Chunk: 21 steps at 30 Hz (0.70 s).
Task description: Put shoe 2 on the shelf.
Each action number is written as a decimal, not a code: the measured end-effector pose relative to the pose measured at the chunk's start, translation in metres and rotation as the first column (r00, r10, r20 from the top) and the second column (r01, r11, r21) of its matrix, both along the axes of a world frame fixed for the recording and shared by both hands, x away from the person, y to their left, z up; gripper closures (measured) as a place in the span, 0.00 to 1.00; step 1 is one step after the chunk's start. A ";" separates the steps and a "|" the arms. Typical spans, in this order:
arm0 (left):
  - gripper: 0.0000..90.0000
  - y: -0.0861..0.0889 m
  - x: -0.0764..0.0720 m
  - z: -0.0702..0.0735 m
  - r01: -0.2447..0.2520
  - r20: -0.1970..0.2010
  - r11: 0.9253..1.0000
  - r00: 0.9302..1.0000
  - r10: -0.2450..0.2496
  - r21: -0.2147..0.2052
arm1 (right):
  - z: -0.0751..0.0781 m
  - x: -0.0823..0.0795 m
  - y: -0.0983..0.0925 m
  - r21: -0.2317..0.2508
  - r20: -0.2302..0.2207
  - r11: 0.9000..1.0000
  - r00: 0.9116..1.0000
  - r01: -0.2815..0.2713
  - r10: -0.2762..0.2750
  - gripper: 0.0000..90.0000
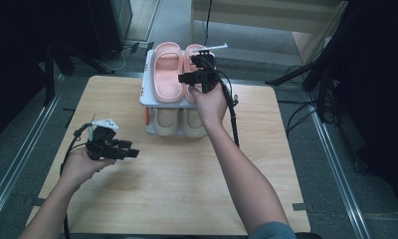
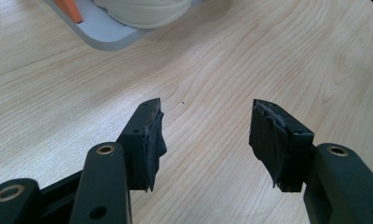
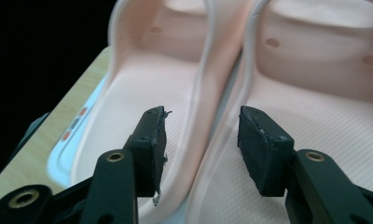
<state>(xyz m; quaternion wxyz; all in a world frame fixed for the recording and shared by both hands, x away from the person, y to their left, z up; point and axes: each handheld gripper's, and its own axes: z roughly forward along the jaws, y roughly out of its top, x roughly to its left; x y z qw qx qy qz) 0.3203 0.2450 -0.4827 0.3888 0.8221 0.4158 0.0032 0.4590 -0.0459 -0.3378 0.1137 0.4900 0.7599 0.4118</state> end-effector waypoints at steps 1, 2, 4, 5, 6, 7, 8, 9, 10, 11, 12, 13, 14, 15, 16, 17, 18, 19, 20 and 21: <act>0.50 -0.001 0.000 0.000 -0.002 -0.003 1.000 1.000 0.002 0.003 | 0.000 -0.003 -0.001 0.008 0.000 1.000 1.000 -0.017 0.017 0.59; 0.50 -0.001 0.000 0.000 -0.002 -0.003 1.000 1.000 0.002 0.003 | 0.000 -0.003 -0.001 0.008 0.000 1.000 1.000 -0.017 0.017 0.59; 0.49 0.000 0.000 0.000 -0.003 -0.002 1.000 1.000 0.003 0.006 | 0.000 -0.010 -0.003 0.028 0.008 0.999 0.999 -0.043 0.043 0.60; 0.49 0.000 0.000 0.000 -0.004 -0.002 1.000 1.000 0.004 0.003 | 0.000 -0.013 -0.004 0.040 0.013 0.998 0.999 -0.051 0.050 0.60; 0.49 0.002 -0.001 0.000 -0.009 -0.001 1.000 1.000 0.009 0.002 | 0.000 -0.020 -0.007 0.053 0.028 0.996 0.997 -0.070 0.069 0.60; 0.49 0.003 -0.001 0.000 -0.013 0.000 1.000 1.000 0.013 0.004 | 0.001 -0.024 -0.008 0.057 0.031 0.995 0.997 -0.078 0.076 0.60; 0.49 0.003 -0.001 0.000 -0.013 0.000 1.000 1.000 0.013 0.004 | 0.001 -0.024 -0.008 0.057 0.031 0.995 0.997 -0.078 0.076 0.60; 0.49 0.004 -0.002 0.000 -0.016 -0.001 1.000 1.000 0.016 0.001 | 0.001 -0.031 -0.010 0.062 0.037 0.992 0.994 -0.107 0.104 0.60; 0.49 0.005 -0.002 0.000 -0.020 -0.001 1.000 1.000 0.020 -0.001 | 0.000 -0.034 -0.012 0.061 0.045 0.989 0.990 -0.137 0.134 0.60; 0.49 0.005 -0.002 0.000 -0.019 -0.001 1.000 1.000 0.019 0.002 | 0.000 -0.038 -0.013 0.059 0.048 0.987 0.988 -0.152 0.150 0.60; 0.49 0.005 -0.002 0.000 -0.019 -0.001 1.000 1.000 0.019 0.002 | 0.000 -0.038 -0.013 0.059 0.048 0.987 0.988 -0.152 0.150 0.60; 0.49 0.005 -0.002 0.000 -0.022 0.000 1.000 1.000 0.022 0.009 | -0.003 -0.044 -0.016 0.068 0.047 0.979 0.981 -0.190 0.187 0.60; 0.49 0.005 -0.002 0.000 -0.022 0.000 1.000 1.000 0.022 0.009 | -0.003 -0.044 -0.016 0.068 0.047 0.979 0.981 -0.190 0.187 0.60; 0.49 0.006 -0.004 0.001 -0.031 0.003 0.999 1.000 0.031 0.009 | -0.007 -0.051 -0.020 0.067 0.046 0.974 0.976 -0.215 0.212 0.60; 0.49 0.006 -0.004 0.001 -0.031 0.003 0.999 1.000 0.031 0.009 | -0.007 -0.051 -0.020 0.067 0.046 0.974 0.976 -0.215 0.212 0.60; 0.49 0.007 -0.005 0.001 -0.036 0.006 0.999 0.999 0.036 0.003 | -0.012 -0.059 -0.022 0.059 0.048 0.970 0.971 -0.238 0.235 0.60; 0.49 0.007 -0.005 0.001 -0.036 0.006 0.999 0.999 0.036 0.003 | -0.012 -0.059 -0.022 0.059 0.048 0.970 0.971 -0.238 0.235 0.60; 0.49 0.007 -0.005 0.001 -0.037 0.004 0.999 0.999 0.037 0.002 | -0.015 -0.063 -0.024 0.050 0.051 0.967 0.968 -0.249 0.246 0.60; 0.49 0.007 -0.005 0.001 -0.035 0.006 0.999 0.999 0.035 0.004 | -0.018 -0.066 -0.026 0.043 0.057 0.965 0.964 -0.261 0.258 0.60; 0.49 0.006 -0.005 0.001 -0.032 0.006 0.999 0.999 0.032 0.007 | -0.025 -0.072 -0.029 0.050 0.051 0.958 0.959 -0.282 0.280 0.60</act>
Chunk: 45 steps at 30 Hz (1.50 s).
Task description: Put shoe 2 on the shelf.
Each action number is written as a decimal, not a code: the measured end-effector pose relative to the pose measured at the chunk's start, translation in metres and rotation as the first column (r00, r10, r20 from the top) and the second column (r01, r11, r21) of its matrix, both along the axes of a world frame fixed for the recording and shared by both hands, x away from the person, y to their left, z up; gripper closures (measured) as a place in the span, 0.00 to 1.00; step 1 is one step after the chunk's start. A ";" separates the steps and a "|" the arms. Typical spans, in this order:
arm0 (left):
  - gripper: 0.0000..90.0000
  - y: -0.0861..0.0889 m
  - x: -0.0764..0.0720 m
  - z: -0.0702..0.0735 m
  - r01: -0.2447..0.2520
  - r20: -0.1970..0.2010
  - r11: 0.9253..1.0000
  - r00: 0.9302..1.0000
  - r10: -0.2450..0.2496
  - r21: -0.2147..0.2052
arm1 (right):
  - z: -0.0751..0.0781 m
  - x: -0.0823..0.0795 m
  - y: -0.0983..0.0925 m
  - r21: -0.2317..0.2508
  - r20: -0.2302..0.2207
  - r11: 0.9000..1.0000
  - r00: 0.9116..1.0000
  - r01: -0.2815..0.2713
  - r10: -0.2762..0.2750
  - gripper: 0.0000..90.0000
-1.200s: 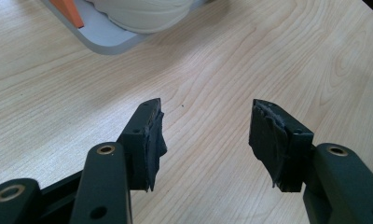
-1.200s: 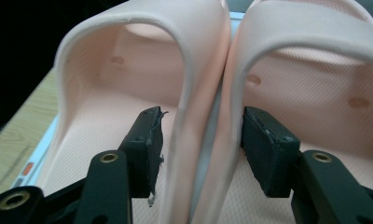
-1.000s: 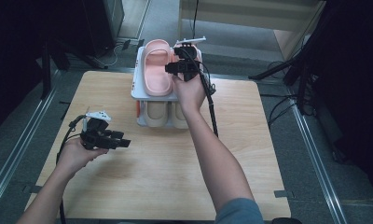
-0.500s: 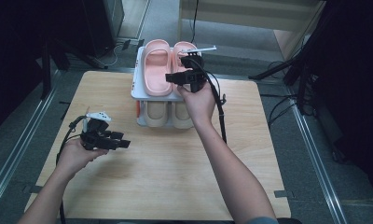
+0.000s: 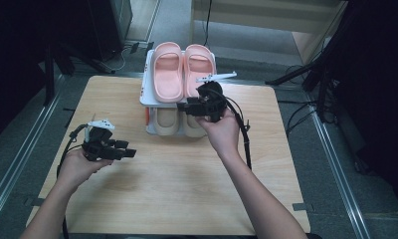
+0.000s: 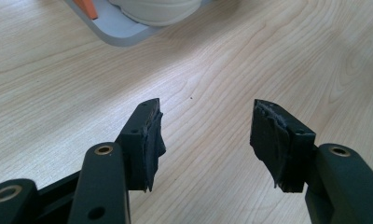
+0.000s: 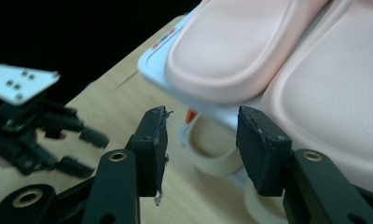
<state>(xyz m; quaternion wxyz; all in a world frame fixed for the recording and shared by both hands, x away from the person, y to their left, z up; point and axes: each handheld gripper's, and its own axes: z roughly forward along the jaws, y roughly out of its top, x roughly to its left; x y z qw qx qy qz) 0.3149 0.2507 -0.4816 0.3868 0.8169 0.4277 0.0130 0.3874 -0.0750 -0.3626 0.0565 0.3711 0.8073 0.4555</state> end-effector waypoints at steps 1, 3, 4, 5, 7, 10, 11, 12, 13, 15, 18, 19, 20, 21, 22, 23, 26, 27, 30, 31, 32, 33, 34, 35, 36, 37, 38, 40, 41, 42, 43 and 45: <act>0.49 0.000 0.000 0.000 0.000 0.000 1.000 1.000 0.000 0.000 | 0.000 0.000 0.000 0.000 0.000 1.000 1.000 0.000 0.000 0.60; 0.49 -0.002 0.000 0.000 0.000 -0.003 1.000 1.000 0.000 0.000 | -0.007 -0.006 -0.003 0.005 0.001 1.000 1.000 -0.022 0.022 0.60; 0.49 -0.003 0.000 -0.001 0.007 -0.006 1.000 1.000 -0.007 -0.005 | -0.014 -0.012 -0.006 0.005 -0.002 0.999 0.999 -0.035 0.035 0.60; 0.49 -0.004 -0.001 -0.001 0.006 -0.006 1.000 1.000 -0.006 -0.003 | -0.017 -0.014 -0.007 0.001 0.011 0.999 0.999 -0.053 0.053 0.60; 0.49 -0.004 -0.001 -0.001 0.006 -0.006 1.000 1.000 -0.006 -0.004 | -0.021 -0.017 -0.009 -0.005 0.016 0.998 0.998 -0.063 0.063 0.60; 0.48 -0.008 -0.001 -0.003 0.014 -0.009 1.000 1.000 -0.014 -0.004 | -0.036 -0.027 -0.015 -0.016 0.021 0.995 0.995 -0.100 0.101 0.59; 0.48 -0.008 -0.001 -0.003 0.014 -0.009 1.000 1.000 -0.014 -0.004 | -0.036 -0.027 -0.015 -0.016 0.021 0.995 0.995 -0.100 0.101 0.59; 0.48 -0.010 -0.002 -0.003 0.020 -0.007 1.000 1.000 -0.020 -0.002 | -0.044 -0.032 -0.018 -0.017 0.018 0.993 0.993 -0.113 0.113 0.59; 0.48 -0.012 -0.003 -0.003 0.021 -0.005 1.000 1.000 -0.021 -0.003 | -0.048 -0.034 -0.020 -0.009 0.011 0.993 0.993 -0.120 0.120 0.59; 0.48 -0.013 -0.003 -0.002 0.022 -0.003 1.000 1.000 -0.022 -0.007 | -0.051 -0.036 -0.022 -0.008 0.011 0.992 0.992 -0.125 0.125 0.59; 0.47 -0.017 -0.004 -0.001 0.031 0.004 0.999 0.999 -0.031 -0.018 | -0.061 -0.044 -0.031 -0.008 0.034 0.989 0.989 -0.145 0.145 0.59; 0.46 -0.017 -0.004 -0.001 0.031 0.004 0.999 0.999 -0.031 -0.018 | -0.061 -0.044 -0.031 -0.008 0.034 0.989 0.989 -0.145 0.145 0.59; 0.46 -0.019 -0.005 -0.002 0.034 0.006 0.999 0.999 -0.034 -0.019 | -0.064 -0.046 -0.036 -0.008 0.034 0.988 0.988 -0.153 0.153 0.59; 0.46 -0.019 -0.005 -0.002 0.034 0.002 0.999 0.999 -0.034 -0.019 | -0.065 -0.047 -0.039 -0.009 0.039 0.988 0.987 -0.156 0.156 0.59; 0.46 -0.020 -0.005 -0.002 0.037 0.004 0.999 0.999 -0.037 -0.014 | -0.066 -0.048 -0.042 -0.007 0.042 0.988 0.987 -0.156 0.157 0.59; 0.46 -0.020 -0.005 -0.002 0.037 0.004 0.999 0.999 -0.037 -0.014 | -0.066 -0.048 -0.042 -0.007 0.042 0.988 0.987 -0.156 0.157 0.59; 0.46 -0.024 -0.006 -0.001 0.042 0.005 0.999 0.999 -0.042 -0.019 | -0.068 -0.052 -0.052 -0.008 0.061 0.988 0.986 -0.153 0.153 0.59; 0.45 -0.024 -0.007 -0.001 0.047 0.008 0.999 0.999 -0.047 -0.017 | -0.069 -0.053 -0.055 -0.013 0.057 0.987 0.986 -0.159 0.160 0.59; 0.45 -0.027 -0.008 0.000 0.059 0.008 0.998 0.998 -0.059 -0.014 | -0.071 -0.057 -0.063 -0.029 0.064 0.985 0.983 -0.169 0.170 0.59; 0.45 -0.027 -0.008 0.000 0.059 0.008 0.998 0.998 -0.059 -0.014 | -0.071 -0.057 -0.063 -0.029 0.064 0.985 0.983 -0.169 0.170 0.59; 0.45 -0.028 -0.008 -0.001 0.062 0.009 0.998 0.998 -0.062 -0.012 | -0.074 -0.059 -0.068 -0.030 0.065 0.984 0.982 -0.174 0.176 0.59; 0.45 -0.029 -0.008 -0.001 0.068 0.008 0.998 0.998 -0.067 -0.012 | -0.074 -0.059 -0.068 -0.030 0.065 0.984 0.982 -0.174 0.176 0.59; 0.45 -0.030 -0.008 -0.001 0.072 0.009 0.997 0.997 -0.072 -0.006 | -0.077 -0.062 -0.072 -0.043 0.079 0.983 0.980 -0.177 0.180 0.58; 0.45 -0.031 -0.009 -0.001 0.080 0.007 0.997 0.997 -0.080 0.000 | -0.079 -0.064 -0.074 -0.041 0.078 0.983 0.980 -0.181 0.184 0.57; 0.45 -0.032 -0.009 -0.001 0.082 0.009 0.997 0.997 -0.082 0.000 | -0.081 -0.065 -0.076 -0.038 0.078 0.982 0.979 -0.184 0.186 0.57; 0.45 -0.032 -0.009 -0.001 0.082 0.009 0.997 0.997 -0.082 0.000 | -0.081 -0.065 -0.076 -0.038 0.078 0.982 0.979 -0.184 0.186 0.57; 0.45 -0.033 -0.009 0.000 0.086 0.014 0.996 0.996 -0.086 -0.006 | -0.085 -0.066 -0.079 -0.034 0.064 0.982 0.980 -0.184 0.186 0.56; 0.45 -0.034 -0.009 0.000 0.085 0.014 0.996 0.996 -0.084 -0.010 | -0.088 -0.067 -0.082 -0.034 0.058 0.983 0.981 -0.183 0.184 0.56; 0.45 -0.035 -0.010 0.001 0.084 0.013 0.996 0.996 -0.084 -0.016 | -0.088 -0.067 -0.082 -0.034 0.058 0.983 0.981 -0.183 0.184 0.56; 0.45 -0.036 -0.010 0.001 0.089 0.014 0.996 0.996 -0.089 -0.013 | -0.090 -0.067 -0.083 -0.033 0.063 0.983 0.981 -0.182 0.184 0.56; 0.45 -0.038 -0.011 0.001 0.097 0.018 0.995 0.995 -0.097 -0.007 | -0.093 -0.067 -0.086 -0.028 0.059 0.983 0.982 -0.179 0.180 0.55; 0.44 -0.039 -0.011 0.001 0.100 0.019 0.995 0.995 -0.100 -0.005 | -0.096 -0.067 -0.088 -0.021 0.054 0.985 0.983 -0.174 0.175 0.55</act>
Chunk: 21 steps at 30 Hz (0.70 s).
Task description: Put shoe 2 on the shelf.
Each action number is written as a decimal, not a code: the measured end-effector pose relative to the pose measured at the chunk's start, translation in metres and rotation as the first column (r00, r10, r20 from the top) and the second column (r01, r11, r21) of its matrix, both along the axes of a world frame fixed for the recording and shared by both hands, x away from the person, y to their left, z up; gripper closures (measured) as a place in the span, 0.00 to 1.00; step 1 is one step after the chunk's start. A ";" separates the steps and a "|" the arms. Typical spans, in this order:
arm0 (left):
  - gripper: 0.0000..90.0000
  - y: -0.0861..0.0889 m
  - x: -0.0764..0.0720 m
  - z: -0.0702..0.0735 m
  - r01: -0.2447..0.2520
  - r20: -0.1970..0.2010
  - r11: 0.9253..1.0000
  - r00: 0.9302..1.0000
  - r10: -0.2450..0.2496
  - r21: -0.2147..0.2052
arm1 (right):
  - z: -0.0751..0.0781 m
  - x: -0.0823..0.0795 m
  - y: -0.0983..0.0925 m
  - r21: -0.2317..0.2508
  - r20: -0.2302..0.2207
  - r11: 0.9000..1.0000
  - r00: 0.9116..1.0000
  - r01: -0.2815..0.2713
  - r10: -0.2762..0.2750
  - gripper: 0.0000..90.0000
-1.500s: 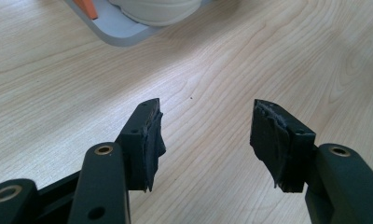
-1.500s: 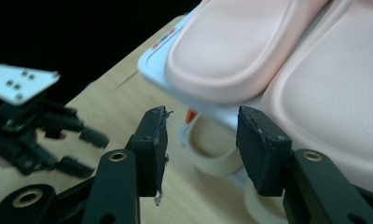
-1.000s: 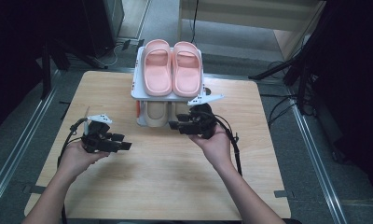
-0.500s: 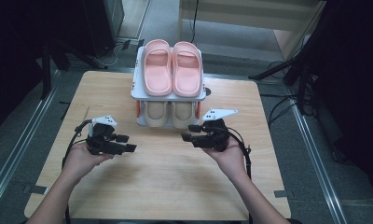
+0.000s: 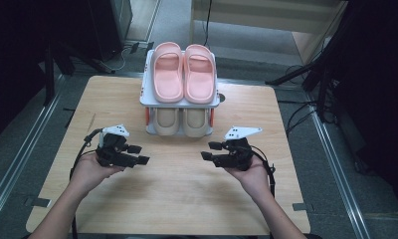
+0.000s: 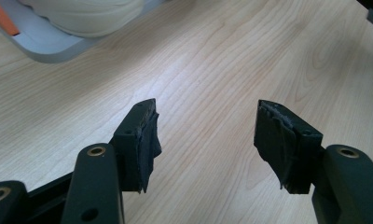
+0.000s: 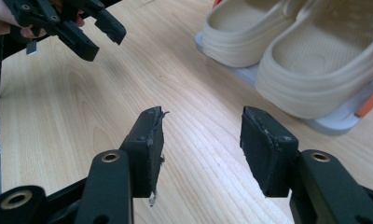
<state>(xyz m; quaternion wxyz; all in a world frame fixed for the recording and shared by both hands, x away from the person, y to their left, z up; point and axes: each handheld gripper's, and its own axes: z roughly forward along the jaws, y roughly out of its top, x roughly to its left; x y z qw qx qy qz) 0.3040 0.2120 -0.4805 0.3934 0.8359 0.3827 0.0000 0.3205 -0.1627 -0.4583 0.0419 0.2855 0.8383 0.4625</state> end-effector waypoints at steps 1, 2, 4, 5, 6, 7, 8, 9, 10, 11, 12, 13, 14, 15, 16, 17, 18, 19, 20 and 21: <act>0.44 -0.001 0.000 0.000 0.000 0.001 1.000 1.000 0.000 0.002 | -0.002 0.001 -0.001 0.006 -0.014 1.000 1.000 0.006 -0.006 0.55; 0.44 -0.001 0.000 0.000 -0.002 0.000 1.000 1.000 0.002 0.002 | -0.004 0.002 -0.001 0.008 -0.023 1.000 1.000 0.010 -0.009 0.55; 0.44 -0.002 0.001 0.000 -0.005 -0.003 1.000 1.000 0.005 -0.006 | -0.009 0.005 -0.001 -0.009 -0.023 1.000 1.000 0.018 -0.018 0.55; 0.43 -0.003 0.001 0.000 -0.011 -0.008 1.000 1.000 0.011 -0.012 | -0.012 0.008 -0.001 -0.028 -0.028 0.999 0.999 0.029 -0.029 0.55; 0.43 -0.003 0.001 0.000 -0.011 -0.008 1.000 1.000 0.011 -0.012 | -0.012 0.008 -0.001 -0.028 -0.028 0.999 0.999 0.029 -0.029 0.55; 0.43 -0.003 0.002 0.000 -0.016 -0.009 1.000 1.000 0.016 -0.014 | -0.013 0.010 -0.002 -0.024 -0.030 0.999 0.999 0.037 -0.037 0.54; 0.43 -0.003 0.002 0.000 -0.016 -0.009 1.000 1.000 0.016 -0.014 | -0.013 0.010 -0.002 -0.024 -0.030 0.999 0.999 0.037 -0.037 0.54; 0.43 -0.003 0.002 -0.001 -0.020 -0.012 1.000 1.000 0.020 -0.017 | -0.013 0.011 -0.004 -0.023 -0.024 0.999 0.999 0.045 -0.045 0.54; 0.43 -0.003 0.003 -0.001 -0.025 -0.016 0.999 1.000 0.025 -0.020 | -0.013 0.012 -0.005 -0.019 -0.026 0.999 0.999 0.047 -0.048 0.54; 0.43 -0.002 0.004 -0.001 -0.023 -0.018 1.000 1.000 0.023 -0.021 | -0.013 0.012 -0.006 -0.018 -0.028 0.998 0.998 0.054 -0.054 0.54; 0.43 -0.002 0.004 -0.001 -0.023 -0.018 1.000 1.000 0.023 -0.021 | -0.013 0.012 -0.007 -0.016 -0.030 0.998 0.998 0.060 -0.060 0.54; 0.42 -0.002 0.004 -0.001 -0.026 -0.018 0.999 1.000 0.025 -0.018 | -0.013 0.013 -0.007 -0.016 -0.032 0.998 0.998 0.061 -0.062 0.53; 0.42 -0.003 0.004 -0.002 -0.030 -0.021 0.999 0.999 0.029 -0.019 | -0.013 0.013 -0.007 -0.016 -0.032 0.998 0.998 0.061 -0.062 0.53; 0.42 -0.003 0.004 -0.002 -0.032 -0.022 0.999 0.999 0.031 -0.017 | -0.013 0.013 -0.008 -0.015 -0.028 0.998 0.997 0.065 -0.065 0.53; 0.42 -0.003 0.004 -0.002 -0.033 -0.022 0.999 0.999 0.032 -0.018 | -0.013 0.013 -0.008 -0.015 -0.028 0.998 0.997 0.065 -0.065 0.53; 0.42 -0.003 0.005 -0.002 -0.033 -0.022 0.999 0.999 0.033 -0.018 | -0.014 0.013 -0.009 -0.017 -0.028 0.998 0.997 0.067 -0.067 0.53; 0.42 -0.003 0.004 -0.002 -0.033 -0.021 0.999 0.999 0.033 -0.018 | -0.014 0.013 -0.009 -0.017 -0.028 0.998 0.997 0.067 -0.067 0.53; 0.42 -0.004 0.004 -0.002 -0.036 -0.022 0.999 0.999 0.035 -0.019 | -0.014 0.014 -0.009 -0.019 -0.029 0.998 0.997 0.066 -0.067 0.53; 0.42 -0.004 0.004 -0.002 -0.036 -0.022 0.999 0.999 0.035 -0.019 | -0.014 0.014 -0.009 -0.019 -0.029 0.998 0.997 0.066 -0.067 0.53; 0.42 -0.003 0.004 -0.002 -0.036 -0.022 0.999 0.999 0.036 -0.019 | -0.014 0.013 -0.008 -0.023 -0.032 0.998 0.997 0.067 -0.067 0.53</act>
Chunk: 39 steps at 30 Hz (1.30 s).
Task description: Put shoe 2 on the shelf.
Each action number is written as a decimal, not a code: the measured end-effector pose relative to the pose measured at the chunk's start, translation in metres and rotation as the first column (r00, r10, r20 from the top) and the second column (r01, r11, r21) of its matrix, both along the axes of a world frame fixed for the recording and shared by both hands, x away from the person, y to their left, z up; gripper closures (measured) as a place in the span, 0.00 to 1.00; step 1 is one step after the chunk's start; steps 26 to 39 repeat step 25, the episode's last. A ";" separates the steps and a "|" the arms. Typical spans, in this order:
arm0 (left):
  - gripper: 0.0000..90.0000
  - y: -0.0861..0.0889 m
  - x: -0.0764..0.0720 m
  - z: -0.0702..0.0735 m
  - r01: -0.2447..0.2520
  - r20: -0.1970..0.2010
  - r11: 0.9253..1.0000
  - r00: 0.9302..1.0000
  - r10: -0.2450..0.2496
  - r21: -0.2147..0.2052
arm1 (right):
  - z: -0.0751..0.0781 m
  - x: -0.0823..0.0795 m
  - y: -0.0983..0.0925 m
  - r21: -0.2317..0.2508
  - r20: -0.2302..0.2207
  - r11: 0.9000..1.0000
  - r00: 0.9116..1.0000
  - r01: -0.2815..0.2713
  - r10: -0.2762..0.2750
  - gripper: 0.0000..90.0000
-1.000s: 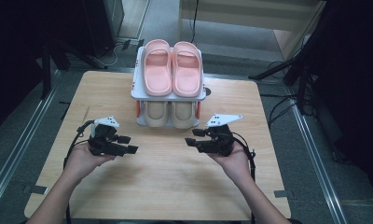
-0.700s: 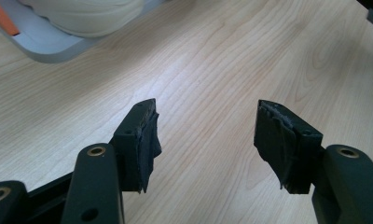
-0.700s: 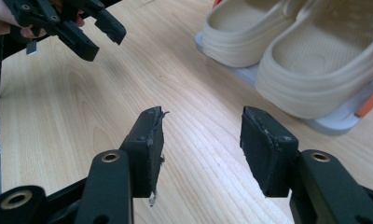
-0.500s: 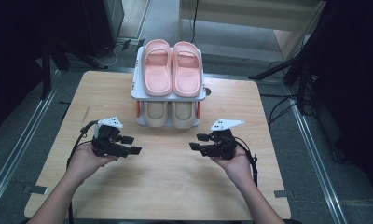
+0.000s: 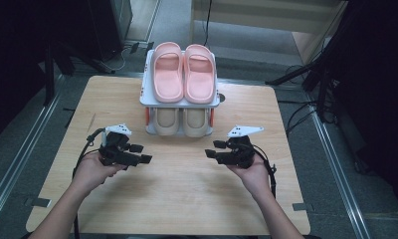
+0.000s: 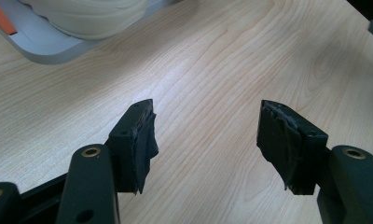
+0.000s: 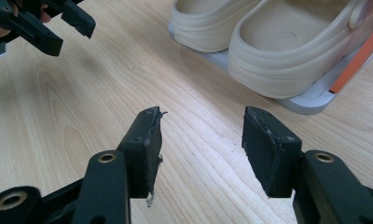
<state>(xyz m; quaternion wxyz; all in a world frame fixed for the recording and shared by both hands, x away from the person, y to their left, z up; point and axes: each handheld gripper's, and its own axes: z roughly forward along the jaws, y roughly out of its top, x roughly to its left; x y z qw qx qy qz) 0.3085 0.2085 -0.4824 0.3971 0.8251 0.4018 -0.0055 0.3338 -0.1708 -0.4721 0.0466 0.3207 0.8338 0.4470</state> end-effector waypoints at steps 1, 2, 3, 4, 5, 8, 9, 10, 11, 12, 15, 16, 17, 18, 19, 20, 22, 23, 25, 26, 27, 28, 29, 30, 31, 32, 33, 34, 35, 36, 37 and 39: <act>0.42 0.000 0.000 0.000 0.000 0.000 1.000 1.000 0.000 0.000 | 0.000 0.000 0.000 0.000 0.000 1.000 1.000 0.000 0.000 0.53; 0.42 0.000 0.000 0.000 -0.002 0.000 1.000 1.000 0.002 0.000 | 0.000 0.000 0.000 -0.003 0.004 1.000 1.000 0.000 0.000 0.53; 0.42 0.000 0.000 0.000 -0.002 0.000 1.000 1.000 0.002 0.000 | 0.000 0.000 0.000 -0.003 0.004 1.000 1.000 0.000 0.000 0.53; 0.42 0.000 0.000 0.000 -0.002 0.001 1.000 1.000 0.002 0.000 | 0.000 0.000 0.000 -0.003 0.005 1.000 1.000 0.000 0.000 0.53; 0.42 0.000 0.000 0.000 -0.002 0.001 1.000 1.000 0.002 0.000 | 0.000 0.000 0.000 -0.002 0.004 1.000 1.000 0.000 0.000 0.53; 0.42 0.000 0.000 0.000 -0.002 0.002 1.000 1.000 0.002 0.001 | 0.000 0.000 0.000 -0.003 0.006 1.000 1.000 -0.001 0.001 0.53; 0.41 0.000 0.000 0.000 -0.002 0.002 1.000 1.000 0.002 0.001 | 0.000 0.000 0.000 -0.003 0.006 1.000 1.000 -0.001 0.001 0.53; 0.41 0.000 0.000 0.000 -0.001 0.003 1.000 1.000 0.001 0.003 | 0.000 0.000 0.000 -0.004 0.009 1.000 1.000 -0.001 0.001 0.53; 0.41 0.000 0.000 0.000 -0.001 0.003 1.000 1.000 0.001 0.003 | 0.000 0.000 0.000 -0.004 0.009 1.000 1.000 -0.001 0.001 0.53; 0.41 0.000 0.000 0.000 -0.001 0.005 1.000 1.000 0.001 0.003 | 0.000 0.000 0.000 -0.005 0.007 1.000 1.000 0.000 0.000 0.53; 0.41 0.000 0.000 0.000 -0.002 0.005 1.000 1.000 0.002 0.003 | 0.000 0.000 0.000 -0.007 0.007 1.000 1.000 0.001 -0.001 0.53; 0.41 0.001 0.000 0.000 -0.002 0.006 1.000 1.000 0.002 0.002 | 0.000 0.000 0.000 -0.007 0.010 1.000 1.000 0.002 -0.001 0.53; 0.41 0.001 -0.001 0.000 -0.003 0.006 1.000 1.000 0.003 0.001 | 0.000 0.000 0.000 -0.007 0.013 1.000 1.000 -0.001 0.002 0.53; 0.41 0.001 -0.001 0.000 -0.003 0.006 1.000 1.000 0.003 0.001 | 0.000 0.000 0.000 -0.009 0.014 1.000 1.000 0.000 0.000 0.53; 0.41 0.001 0.000 0.000 -0.003 0.008 1.000 1.000 0.003 0.001 | 0.000 0.000 0.000 -0.009 0.014 1.000 1.000 0.000 0.000 0.53; 0.41 0.001 0.000 0.000 -0.004 0.007 1.000 1.000 0.004 0.000 | 0.000 0.001 -0.001 -0.005 0.015 1.000 1.000 0.001 -0.001 0.53; 0.41 0.001 -0.001 0.000 -0.004 0.006 1.000 1.000 0.004 0.000 | 0.001 0.001 -0.001 -0.003 0.015 1.000 1.000 0.004 -0.004 0.53; 0.41 0.000 -0.001 0.000 -0.004 0.007 1.000 1.000 0.004 0.001 | 0.001 0.001 -0.002 -0.003 0.015 1.000 1.000 0.004 -0.004 0.53; 0.41 0.000 -0.001 0.000 -0.004 0.007 1.000 1.000 0.004 0.003 | 0.001 0.001 -0.002 -0.004 0.017 1.000 1.000 0.005 -0.005 0.53; 0.41 0.000 -0.001 0.000 -0.004 0.007 1.000 1.000 0.004 0.003 | 0.001 0.001 -0.002 -0.004 0.017 1.000 1.000 0.005 -0.005 0.53; 0.41 0.000 -0.001 0.000 -0.004 0.007 1.000 1.000 0.004 0.003 | 0.001 0.001 -0.002 -0.004 0.017 1.000 1.000 0.005 -0.005 0.53; 0.41 0.000 -0.001 0.000 -0.004 0.007 1.000 1.000 0.004 0.003 | 0.001 0.001 -0.002 -0.004 0.017 1.000 1.000 0.005 -0.005 0.53; 0.41 0.000 -0.001 0.000 -0.004 0.007 1.000 1.000 0.004 0.003 | 0.001 0.001 -0.002 -0.004 0.017 1.000 1.000 0.005 -0.005 0.53; 0.41 0.000 -0.001 0.000 -0.004 0.007 1.000 1.000 0.004 0.003 | 0.001 0.001 -0.002 -0.004 0.017 1.000 1.000 0.005 -0.005 0.53; 0.41 0.000 -0.001 0.000 -0.004 0.007 1.000 1.000 0.004 0.003 | 0.001 0.001 -0.002 -0.004 0.017 1.000 1.000 0.005 -0.005 0.53; 0.41 0.000 -0.001 0.000 -0.004 0.007 1.000 1.000 0.004 0.003 | 0.001 0.001 -0.002 -0.004 0.017 1.000 1.000 0.005 -0.005 0.53; 0.41 0.000 -0.001 0.000 -0.004 0.007 1.000 1.000 0.004 0.003 | 0.001 0.001 -0.002 -0.004 0.017 1.000 1.000 0.005 -0.005 0.53; 0.41 0.000 -0.001 0.000 -0.004 0.007 1.000 1.000 0.004 0.003 | 0.001 0.001 -0.002 -0.004 0.017 1.000 1.000 0.005 -0.005 0.53; 0.41 0.000 -0.001 0.000 -0.004 0.007 1.000 1.000 0.004 0.003 | 0.001 0.001 -0.002 -0.004 0.017 1.000 1.000 0.005 -0.005 0.53; 0.41 0.000 -0.001 0.000 -0.004 0.007 1.000 1.000 0.004 0.003 | 0.001 0.001 -0.002 -0.004 0.017 1.000 1.000 0.005 -0.005 0.53; 0.41 0.000 -0.001 0.000 -0.004 0.007 1.000 1.000 0.004 0.003 | 0.001 0.001 -0.002 -0.004 0.017 1.000 1.000 0.005 -0.005 0.53; 0.41 0.000 -0.001 0.000 -0.004 0.007 1.000 1.000 0.004 0.003 | 0.001 0.001 -0.002 -0.004 0.017 1.000 1.000 0.005 -0.005 0.53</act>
